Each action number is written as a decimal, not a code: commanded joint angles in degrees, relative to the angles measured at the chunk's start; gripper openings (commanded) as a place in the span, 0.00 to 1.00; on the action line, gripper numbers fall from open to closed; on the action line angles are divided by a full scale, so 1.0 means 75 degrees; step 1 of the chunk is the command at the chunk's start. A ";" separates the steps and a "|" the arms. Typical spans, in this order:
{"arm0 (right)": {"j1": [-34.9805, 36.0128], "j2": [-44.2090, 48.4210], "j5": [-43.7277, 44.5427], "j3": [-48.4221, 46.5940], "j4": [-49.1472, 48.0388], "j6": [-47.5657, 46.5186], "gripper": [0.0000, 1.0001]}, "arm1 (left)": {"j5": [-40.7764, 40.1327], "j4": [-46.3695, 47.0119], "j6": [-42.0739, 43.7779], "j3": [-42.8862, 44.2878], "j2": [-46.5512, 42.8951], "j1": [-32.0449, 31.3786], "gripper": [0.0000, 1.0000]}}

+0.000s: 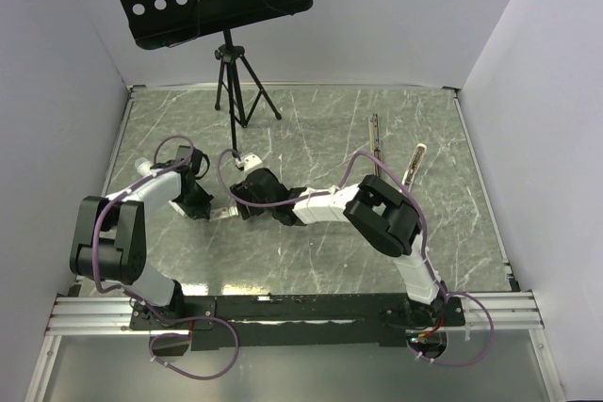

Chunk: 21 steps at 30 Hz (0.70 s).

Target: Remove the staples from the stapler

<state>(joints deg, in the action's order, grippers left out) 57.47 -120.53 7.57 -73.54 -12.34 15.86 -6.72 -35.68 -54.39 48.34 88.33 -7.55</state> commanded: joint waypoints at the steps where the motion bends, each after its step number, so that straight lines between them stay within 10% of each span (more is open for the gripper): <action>1: 0.0118 -0.0570 -0.0529 -0.0015 0.1575 0.0686 0.70 | 0.0837 0.0221 -0.0306 -0.0362 0.0035 -0.0118 0.04; 21: -0.0210 -0.0079 -0.0600 -0.0029 0.1950 0.1237 0.70 | 0.0943 0.0247 -0.0904 -0.0609 -0.0293 -0.0388 0.04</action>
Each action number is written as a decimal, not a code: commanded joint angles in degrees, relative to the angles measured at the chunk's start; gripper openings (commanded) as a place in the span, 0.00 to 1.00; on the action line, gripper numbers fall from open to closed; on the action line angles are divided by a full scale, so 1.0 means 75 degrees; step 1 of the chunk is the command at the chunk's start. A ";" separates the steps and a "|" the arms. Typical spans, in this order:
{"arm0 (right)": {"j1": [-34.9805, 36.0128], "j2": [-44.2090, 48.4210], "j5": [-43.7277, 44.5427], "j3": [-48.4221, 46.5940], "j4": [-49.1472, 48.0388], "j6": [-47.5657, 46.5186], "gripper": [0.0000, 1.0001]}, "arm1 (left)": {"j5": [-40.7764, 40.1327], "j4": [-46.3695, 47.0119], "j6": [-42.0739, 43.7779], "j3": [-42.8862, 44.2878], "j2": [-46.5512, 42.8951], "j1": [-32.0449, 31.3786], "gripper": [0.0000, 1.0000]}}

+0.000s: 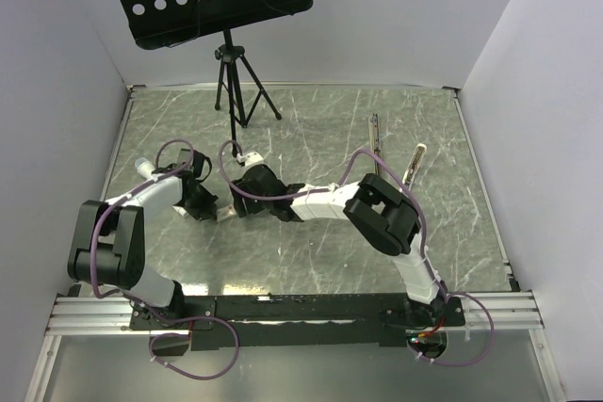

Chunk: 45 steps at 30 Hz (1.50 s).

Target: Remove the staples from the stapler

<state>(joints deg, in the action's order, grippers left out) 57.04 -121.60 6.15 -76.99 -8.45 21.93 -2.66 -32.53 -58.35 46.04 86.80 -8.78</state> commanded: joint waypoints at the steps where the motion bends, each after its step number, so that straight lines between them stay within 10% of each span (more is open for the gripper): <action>1: -0.0175 0.0193 -0.0375 0.0491 0.1419 0.0462 0.71 | 0.0378 -0.0232 -0.0400 -0.0268 -0.0182 -0.0224 0.05; 20: 0.0352 0.0663 0.0374 -0.0350 0.2414 0.1329 0.81 | -0.0900 0.0339 0.1578 0.0084 -0.4387 -0.0224 0.10; 22: 0.0504 0.0546 0.0457 -0.0562 0.2555 0.1376 0.87 | -0.1074 0.0470 0.1908 -0.0033 -0.5345 -0.0224 0.16; 29: 0.0856 -0.0098 0.0831 -0.1872 0.3129 0.1330 0.97 | -0.2106 0.0775 0.2657 -0.0315 -0.7705 -0.0224 0.86; 45: 0.1055 -0.1633 0.1464 -0.3609 0.4102 0.0896 1.00 | -0.3548 0.0143 0.2588 -0.0350 -0.8644 -0.0224 0.92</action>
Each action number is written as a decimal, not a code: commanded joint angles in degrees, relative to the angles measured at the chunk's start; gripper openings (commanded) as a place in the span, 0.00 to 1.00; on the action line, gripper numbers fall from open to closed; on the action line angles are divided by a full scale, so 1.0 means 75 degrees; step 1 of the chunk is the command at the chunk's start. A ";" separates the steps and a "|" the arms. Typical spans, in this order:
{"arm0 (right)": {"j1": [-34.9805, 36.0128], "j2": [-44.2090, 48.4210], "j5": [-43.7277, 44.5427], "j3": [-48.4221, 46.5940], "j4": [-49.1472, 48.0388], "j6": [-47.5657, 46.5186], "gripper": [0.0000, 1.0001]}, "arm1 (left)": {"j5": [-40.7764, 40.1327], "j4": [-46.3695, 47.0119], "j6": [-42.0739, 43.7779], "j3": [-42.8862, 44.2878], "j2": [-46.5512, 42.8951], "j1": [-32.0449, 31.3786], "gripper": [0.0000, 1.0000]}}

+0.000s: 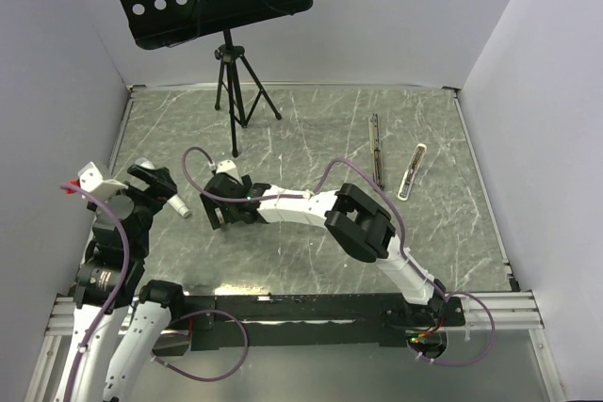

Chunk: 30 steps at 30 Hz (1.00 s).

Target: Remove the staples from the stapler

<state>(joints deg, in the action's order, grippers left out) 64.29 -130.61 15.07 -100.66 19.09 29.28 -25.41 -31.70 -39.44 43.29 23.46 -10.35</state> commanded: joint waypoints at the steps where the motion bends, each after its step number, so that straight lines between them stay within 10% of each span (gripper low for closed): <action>1: 0.0111 -0.0480 0.0287 -0.0546 0.0524 -0.0083 0.99 | -0.0526 -0.0003 0.0044 0.0029 -0.0187 -0.0015 0.92; 30: 0.0346 -0.0258 0.0533 -0.0325 0.0302 -0.0259 0.50 | -0.0221 0.0137 0.0267 -0.0100 -0.0234 -0.0015 0.93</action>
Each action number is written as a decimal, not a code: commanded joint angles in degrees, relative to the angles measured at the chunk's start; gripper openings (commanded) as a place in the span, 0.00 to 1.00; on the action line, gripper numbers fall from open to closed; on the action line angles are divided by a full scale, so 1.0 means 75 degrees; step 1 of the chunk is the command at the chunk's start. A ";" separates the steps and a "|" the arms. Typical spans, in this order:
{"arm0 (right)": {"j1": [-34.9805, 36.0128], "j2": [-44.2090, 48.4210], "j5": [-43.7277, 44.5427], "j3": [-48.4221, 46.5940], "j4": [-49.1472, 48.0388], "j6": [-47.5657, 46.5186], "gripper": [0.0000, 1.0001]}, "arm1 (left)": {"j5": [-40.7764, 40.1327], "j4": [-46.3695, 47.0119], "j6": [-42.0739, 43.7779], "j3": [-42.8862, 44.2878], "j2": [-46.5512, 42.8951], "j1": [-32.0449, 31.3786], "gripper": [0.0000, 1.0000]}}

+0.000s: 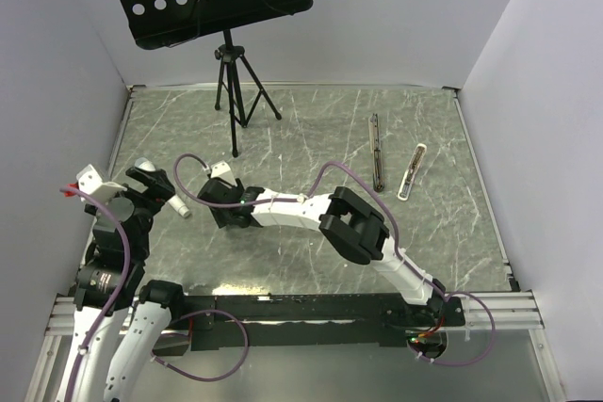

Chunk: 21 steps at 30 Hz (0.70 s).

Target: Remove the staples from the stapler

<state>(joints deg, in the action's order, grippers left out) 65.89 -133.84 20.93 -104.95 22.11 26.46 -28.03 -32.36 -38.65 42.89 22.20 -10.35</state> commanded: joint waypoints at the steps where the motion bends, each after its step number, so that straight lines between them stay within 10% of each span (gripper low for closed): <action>1: 0.0121 0.0197 -0.0189 0.0270 -0.0065 0.0117 0.50 | 0.0140 0.0225 0.0173 -0.0047 -0.0065 -0.0015 0.93; 21: -0.1085 0.2587 0.0339 0.3491 -0.0369 0.0515 0.53 | 0.0631 0.0389 0.0571 -0.0153 -0.0088 -0.0026 0.92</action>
<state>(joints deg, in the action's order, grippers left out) 61.32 -120.18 21.74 -83.53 18.28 29.12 -25.04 -32.03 -36.03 42.33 22.20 -10.35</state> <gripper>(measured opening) 0.615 0.925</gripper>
